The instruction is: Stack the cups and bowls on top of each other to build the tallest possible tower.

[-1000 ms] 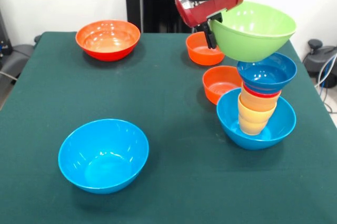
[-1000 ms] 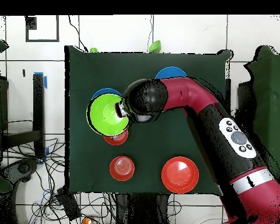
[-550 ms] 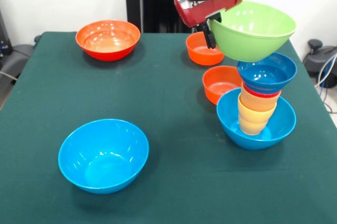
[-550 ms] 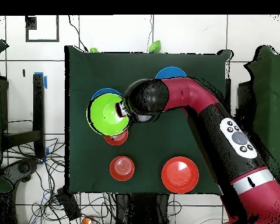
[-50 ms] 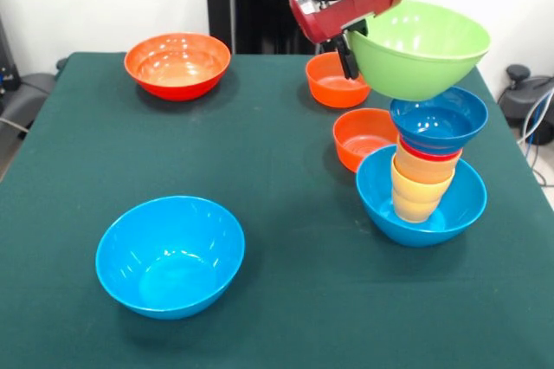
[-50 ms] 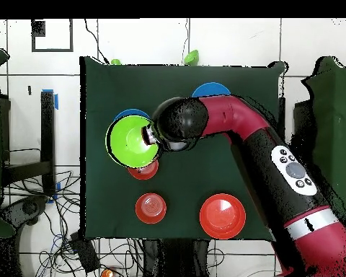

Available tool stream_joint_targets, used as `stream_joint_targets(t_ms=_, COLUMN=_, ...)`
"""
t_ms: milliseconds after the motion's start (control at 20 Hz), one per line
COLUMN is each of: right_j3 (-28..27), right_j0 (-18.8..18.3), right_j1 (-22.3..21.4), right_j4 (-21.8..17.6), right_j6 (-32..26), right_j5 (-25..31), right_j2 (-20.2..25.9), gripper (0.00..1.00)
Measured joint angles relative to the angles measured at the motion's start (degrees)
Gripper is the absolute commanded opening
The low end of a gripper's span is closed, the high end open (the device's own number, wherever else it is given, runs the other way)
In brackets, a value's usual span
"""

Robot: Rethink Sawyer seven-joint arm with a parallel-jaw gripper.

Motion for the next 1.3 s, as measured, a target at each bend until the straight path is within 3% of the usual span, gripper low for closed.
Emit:
stream_joint_targets(t_ms=850, right_j3=0.0, right_j0=1.8, right_j1=0.2, right_j4=1.2, right_j6=0.0, right_j5=-0.1, right_j2=0.0, gripper=0.00)
stream_joint_targets(t_ms=1300, right_j3=0.0, right_j0=2.4, right_j1=3.0, right_j4=1.0, right_j6=0.0, right_j5=-2.7, right_j2=0.0, gripper=0.00)
